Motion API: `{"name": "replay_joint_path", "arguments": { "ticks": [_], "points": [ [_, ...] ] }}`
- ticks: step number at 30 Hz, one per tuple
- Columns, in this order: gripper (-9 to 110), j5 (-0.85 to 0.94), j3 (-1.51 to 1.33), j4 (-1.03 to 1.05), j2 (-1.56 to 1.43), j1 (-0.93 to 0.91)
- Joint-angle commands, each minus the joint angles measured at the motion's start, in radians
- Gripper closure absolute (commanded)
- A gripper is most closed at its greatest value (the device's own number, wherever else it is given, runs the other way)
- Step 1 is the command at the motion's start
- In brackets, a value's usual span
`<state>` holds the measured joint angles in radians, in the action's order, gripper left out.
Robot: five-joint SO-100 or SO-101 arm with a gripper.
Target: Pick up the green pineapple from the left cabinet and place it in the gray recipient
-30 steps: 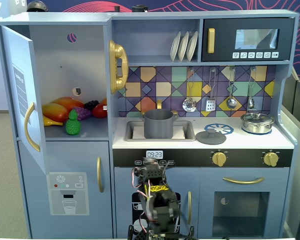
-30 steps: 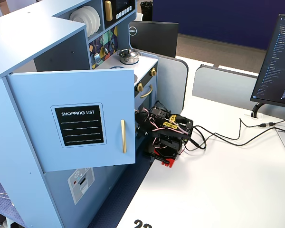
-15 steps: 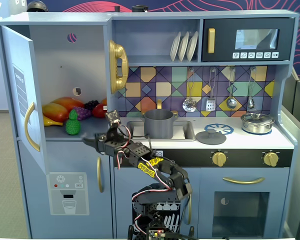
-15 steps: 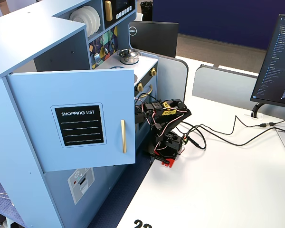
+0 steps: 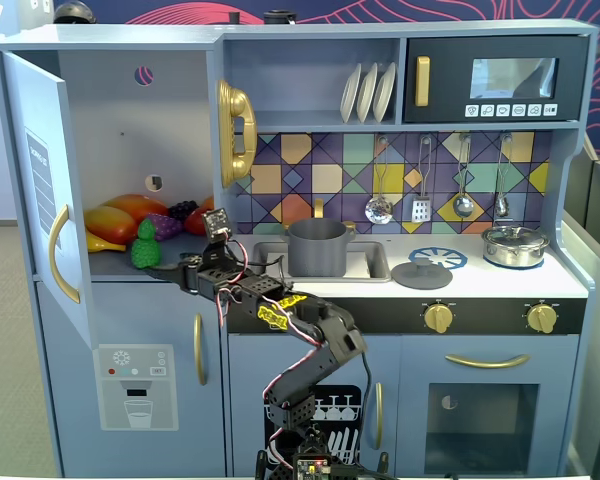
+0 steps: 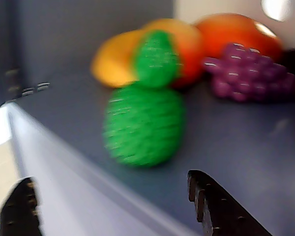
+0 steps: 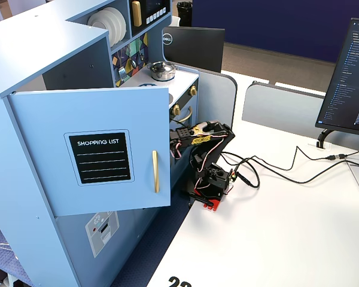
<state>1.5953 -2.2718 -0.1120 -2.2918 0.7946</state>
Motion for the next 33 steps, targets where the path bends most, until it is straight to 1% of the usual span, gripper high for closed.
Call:
{"name": "replay_joint_path", "arguments": {
  "ticks": [1, 14, 22, 25, 27, 31, 32, 33],
  "points": [
    [63, -0.026, 0.132, -0.074, 0.080, -0.014],
    [64, -0.048, 0.339, -0.149, 0.339, -0.018],
    [65, -0.058, 0.492, -0.138, 0.497, -0.031],
    [67, -0.051, 0.541, -0.132, 0.549, -0.018],
    [73, -0.046, 0.569, -0.130, 0.575, -0.008],
    [98, 0.021, 0.574, -0.115, 0.584, 0.020],
    [102, 0.018, 0.574, -0.121, 0.580, 0.029],
    [102, 0.008, 0.578, -0.130, 0.574, 0.038]
  ]
}}
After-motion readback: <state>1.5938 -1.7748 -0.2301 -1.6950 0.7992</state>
